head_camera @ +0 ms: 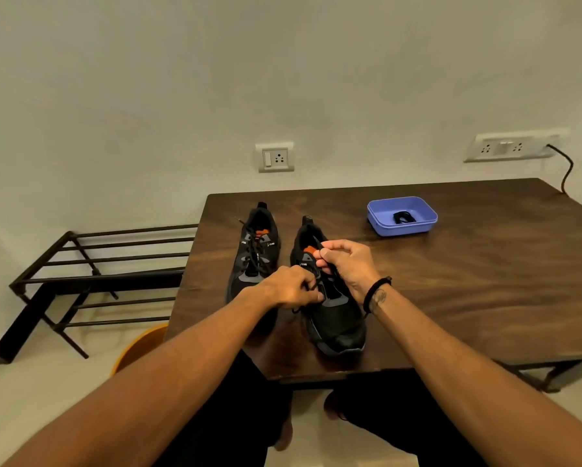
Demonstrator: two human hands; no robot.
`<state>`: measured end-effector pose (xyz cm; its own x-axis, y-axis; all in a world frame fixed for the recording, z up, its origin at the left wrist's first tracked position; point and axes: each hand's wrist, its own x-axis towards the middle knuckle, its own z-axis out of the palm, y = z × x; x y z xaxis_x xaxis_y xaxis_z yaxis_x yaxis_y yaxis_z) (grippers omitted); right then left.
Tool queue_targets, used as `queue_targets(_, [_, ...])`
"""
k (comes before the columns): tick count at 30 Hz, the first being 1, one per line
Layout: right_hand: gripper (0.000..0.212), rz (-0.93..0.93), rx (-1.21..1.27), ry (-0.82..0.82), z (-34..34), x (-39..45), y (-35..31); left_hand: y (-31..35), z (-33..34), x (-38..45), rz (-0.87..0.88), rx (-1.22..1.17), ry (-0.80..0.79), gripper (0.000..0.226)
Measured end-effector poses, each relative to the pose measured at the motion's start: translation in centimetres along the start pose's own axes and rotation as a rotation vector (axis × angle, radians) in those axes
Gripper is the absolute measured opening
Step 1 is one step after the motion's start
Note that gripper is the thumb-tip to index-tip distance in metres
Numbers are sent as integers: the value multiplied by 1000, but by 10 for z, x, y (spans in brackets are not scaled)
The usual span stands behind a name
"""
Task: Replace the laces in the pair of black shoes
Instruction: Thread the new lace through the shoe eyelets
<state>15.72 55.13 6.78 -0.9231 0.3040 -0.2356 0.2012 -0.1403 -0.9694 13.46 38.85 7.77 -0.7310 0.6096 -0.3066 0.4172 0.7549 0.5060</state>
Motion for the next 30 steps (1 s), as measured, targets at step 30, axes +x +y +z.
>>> queue_targets(30, [21,-248,59,758,-105,39,-48,20,-42,-25,-197,-1284,475,25])
